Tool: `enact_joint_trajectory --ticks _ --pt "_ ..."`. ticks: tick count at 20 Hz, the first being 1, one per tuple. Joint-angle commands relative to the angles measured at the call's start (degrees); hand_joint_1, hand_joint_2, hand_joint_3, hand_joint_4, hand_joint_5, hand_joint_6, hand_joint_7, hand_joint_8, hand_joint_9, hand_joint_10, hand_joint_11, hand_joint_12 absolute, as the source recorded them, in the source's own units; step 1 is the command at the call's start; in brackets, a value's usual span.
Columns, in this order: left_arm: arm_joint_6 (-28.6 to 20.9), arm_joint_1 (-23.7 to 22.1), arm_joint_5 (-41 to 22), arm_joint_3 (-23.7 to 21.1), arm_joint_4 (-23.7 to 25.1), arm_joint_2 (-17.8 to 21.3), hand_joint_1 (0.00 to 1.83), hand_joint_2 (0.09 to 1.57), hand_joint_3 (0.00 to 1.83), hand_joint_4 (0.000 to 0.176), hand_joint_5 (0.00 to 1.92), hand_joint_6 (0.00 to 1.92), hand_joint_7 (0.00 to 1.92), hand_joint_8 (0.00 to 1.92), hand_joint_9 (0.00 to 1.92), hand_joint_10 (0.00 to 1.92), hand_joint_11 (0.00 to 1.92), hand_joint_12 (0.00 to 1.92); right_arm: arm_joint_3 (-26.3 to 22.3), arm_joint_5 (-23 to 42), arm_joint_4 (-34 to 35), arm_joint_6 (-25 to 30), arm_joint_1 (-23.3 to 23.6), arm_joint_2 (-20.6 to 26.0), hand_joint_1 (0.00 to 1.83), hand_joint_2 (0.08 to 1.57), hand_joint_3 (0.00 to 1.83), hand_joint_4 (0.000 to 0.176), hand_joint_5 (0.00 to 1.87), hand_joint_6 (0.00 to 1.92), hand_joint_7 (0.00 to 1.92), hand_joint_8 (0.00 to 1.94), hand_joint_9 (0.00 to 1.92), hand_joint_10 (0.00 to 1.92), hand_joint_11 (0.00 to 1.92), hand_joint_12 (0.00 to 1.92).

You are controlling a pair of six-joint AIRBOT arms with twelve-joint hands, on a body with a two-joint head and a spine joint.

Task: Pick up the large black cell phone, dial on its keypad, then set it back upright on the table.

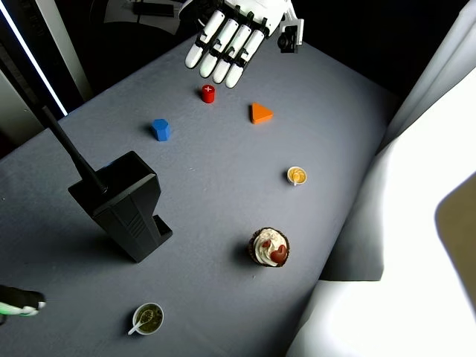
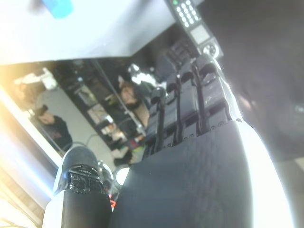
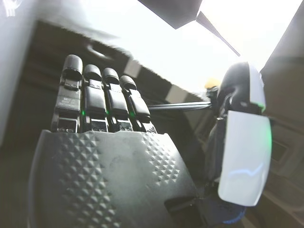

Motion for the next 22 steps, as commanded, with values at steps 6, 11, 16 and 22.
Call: enact_joint_trajectory --ticks 6,11,16,22 --pt "1.5 -1.5 -4.6 -0.6 -5.5 0.4 0.00 1.14 0.00 0.040 0.11 0.00 0.15 0.00 0.11 0.00 0.00 0.26 2.8 2.0 0.4 -0.4 3.7 -0.2 0.86 0.87 0.00 0.000 0.00 0.00 0.01 0.00 0.03 0.00 0.00 0.29" --pt "1.7 -1.5 -4.9 -0.6 -5.5 0.4 0.00 1.14 0.00 0.043 0.10 0.00 0.12 0.00 0.09 0.00 0.00 0.21 4.8 -1.0 0.4 -1.1 7.5 -0.9 0.89 0.93 0.01 0.000 0.00 0.00 0.00 0.00 0.00 0.00 0.00 0.19" --pt "1.5 -1.6 -5.2 -0.6 -5.0 0.3 0.00 1.14 0.00 0.043 0.08 0.00 0.10 0.00 0.09 0.00 0.00 0.22 6.4 -3.7 0.4 -1.9 10.1 -1.4 0.90 0.95 0.00 0.000 0.00 0.00 0.00 0.00 0.00 0.00 0.00 0.15" --pt "1.5 -1.6 -5.3 -0.5 -4.9 0.1 0.00 1.14 0.00 0.042 0.09 0.00 0.12 0.00 0.09 0.00 0.00 0.21 5.6 -4.9 -1.4 -3.7 11.7 -2.1 0.97 0.95 0.00 0.000 0.00 0.00 0.00 0.00 0.00 0.00 0.01 0.07"
